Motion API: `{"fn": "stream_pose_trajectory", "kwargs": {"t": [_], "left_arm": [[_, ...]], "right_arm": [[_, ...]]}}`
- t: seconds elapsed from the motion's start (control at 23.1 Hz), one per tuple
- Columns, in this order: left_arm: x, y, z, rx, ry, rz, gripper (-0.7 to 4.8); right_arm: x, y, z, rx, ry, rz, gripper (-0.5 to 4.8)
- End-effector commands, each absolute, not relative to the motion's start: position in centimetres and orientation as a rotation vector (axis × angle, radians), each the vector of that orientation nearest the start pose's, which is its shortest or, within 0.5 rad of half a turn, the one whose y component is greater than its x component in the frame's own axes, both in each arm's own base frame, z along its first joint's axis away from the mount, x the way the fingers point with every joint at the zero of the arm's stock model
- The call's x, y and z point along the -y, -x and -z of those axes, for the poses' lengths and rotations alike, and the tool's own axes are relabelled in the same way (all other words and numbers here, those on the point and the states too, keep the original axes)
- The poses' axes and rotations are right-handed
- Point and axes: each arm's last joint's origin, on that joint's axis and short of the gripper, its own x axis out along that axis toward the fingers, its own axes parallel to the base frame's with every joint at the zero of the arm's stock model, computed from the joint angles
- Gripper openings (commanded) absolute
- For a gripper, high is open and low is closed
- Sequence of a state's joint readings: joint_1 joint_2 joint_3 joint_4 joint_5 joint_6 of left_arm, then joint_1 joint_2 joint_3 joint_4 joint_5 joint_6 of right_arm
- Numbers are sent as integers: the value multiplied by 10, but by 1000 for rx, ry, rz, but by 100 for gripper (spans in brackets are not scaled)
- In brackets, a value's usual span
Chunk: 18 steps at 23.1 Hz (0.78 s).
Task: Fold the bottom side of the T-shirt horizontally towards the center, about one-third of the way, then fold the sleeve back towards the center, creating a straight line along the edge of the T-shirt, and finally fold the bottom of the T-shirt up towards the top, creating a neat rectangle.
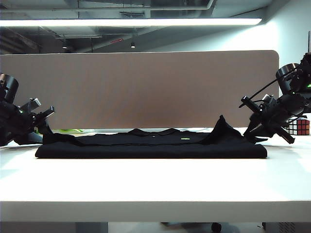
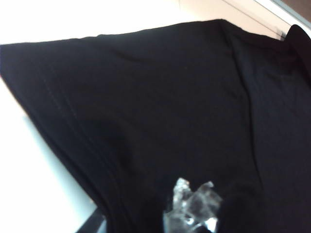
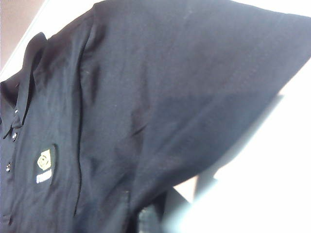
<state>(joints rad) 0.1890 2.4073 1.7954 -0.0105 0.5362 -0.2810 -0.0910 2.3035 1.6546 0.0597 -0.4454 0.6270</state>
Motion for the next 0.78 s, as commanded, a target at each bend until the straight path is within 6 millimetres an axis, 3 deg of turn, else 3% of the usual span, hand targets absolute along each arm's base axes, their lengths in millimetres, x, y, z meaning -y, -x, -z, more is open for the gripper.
{"fn": "stream_pose_trajectory", "kwargs": {"t": [0.04,0.13,0.22,0.52,0.69,0.78], "left_arm": [[-87,-517,-127,-673,492,257,92],[-89,-517,-128,-671,492,253,73],[-91,-516,-128,-670,500,264,-1],[-101,-511,-133,-674,543,336,-3],[-104,-509,-159,-640,471,364,-3],[-98,-514,-174,-619,451,391,-3]], "right_arm": [[33,-507,-153,-636,-751,-170,20],[33,-507,-153,-633,-750,-171,20],[32,-507,-153,-633,-749,-173,20],[30,-507,-153,-633,-744,-179,20],[29,-507,-154,-634,-748,-199,20],[29,-508,-155,-619,-746,-217,-8]]}}
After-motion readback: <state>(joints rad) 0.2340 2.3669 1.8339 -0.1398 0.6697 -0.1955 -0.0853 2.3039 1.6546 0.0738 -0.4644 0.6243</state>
